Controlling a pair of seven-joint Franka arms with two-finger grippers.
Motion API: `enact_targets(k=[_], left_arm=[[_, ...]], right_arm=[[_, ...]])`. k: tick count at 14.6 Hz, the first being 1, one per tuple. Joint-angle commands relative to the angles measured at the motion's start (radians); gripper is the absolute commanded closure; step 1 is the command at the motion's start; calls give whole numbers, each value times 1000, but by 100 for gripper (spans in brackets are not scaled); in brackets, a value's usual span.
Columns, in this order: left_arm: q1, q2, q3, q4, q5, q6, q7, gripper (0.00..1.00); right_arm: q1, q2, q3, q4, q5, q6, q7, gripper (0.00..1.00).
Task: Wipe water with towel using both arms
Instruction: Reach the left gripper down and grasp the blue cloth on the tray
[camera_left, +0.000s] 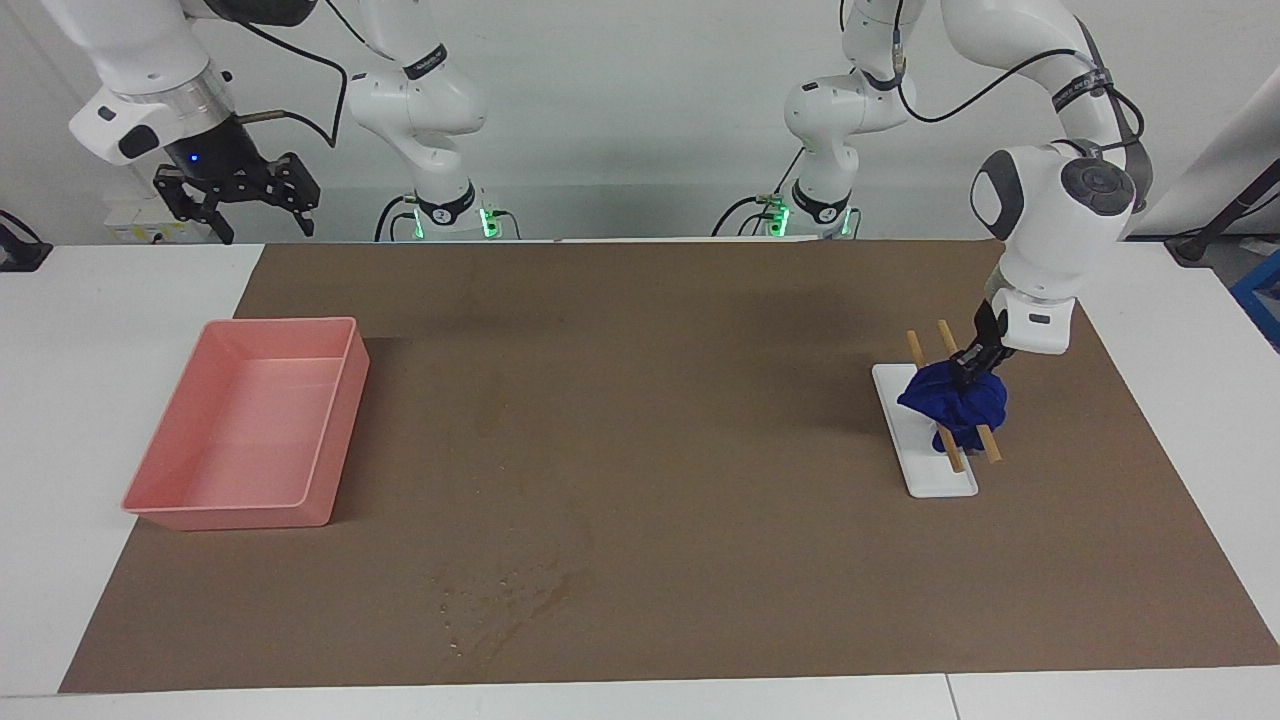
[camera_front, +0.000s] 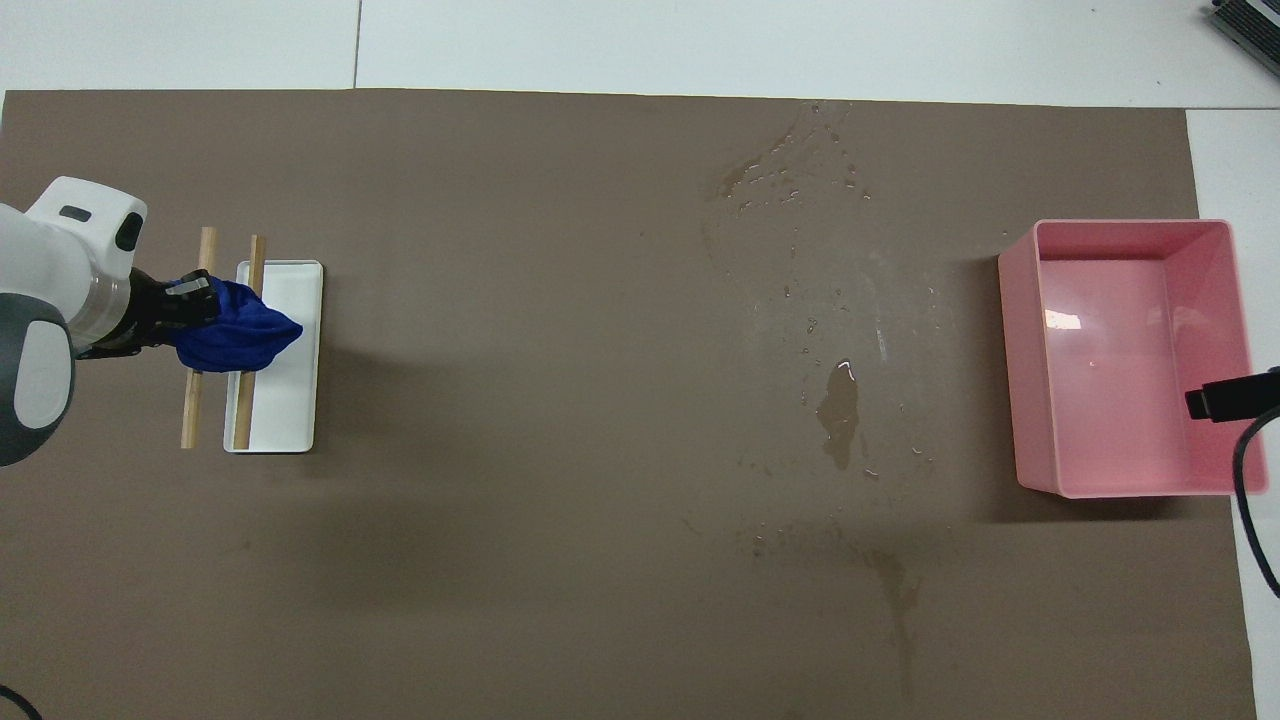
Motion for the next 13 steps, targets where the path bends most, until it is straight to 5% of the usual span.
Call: enact_targets(k=[1,4,8,13], left_arm=[[22,-25,-6,-32,19,23,22,100],[31,-16,-8,15,-30,-27,25,100],[31,36,-5,257,-282,-261,11,100],[-2,-37,-29,277,-486,-320,-229,100]], right_arm=[[-8,-10,7,-1,-15,-19,11,0],[-6,-11,7,-4,-11,-21,13,0],[-6,-13,7,-7,-6,-21,13,0],[-6,-19,7,-12,8,-26,28,0]])
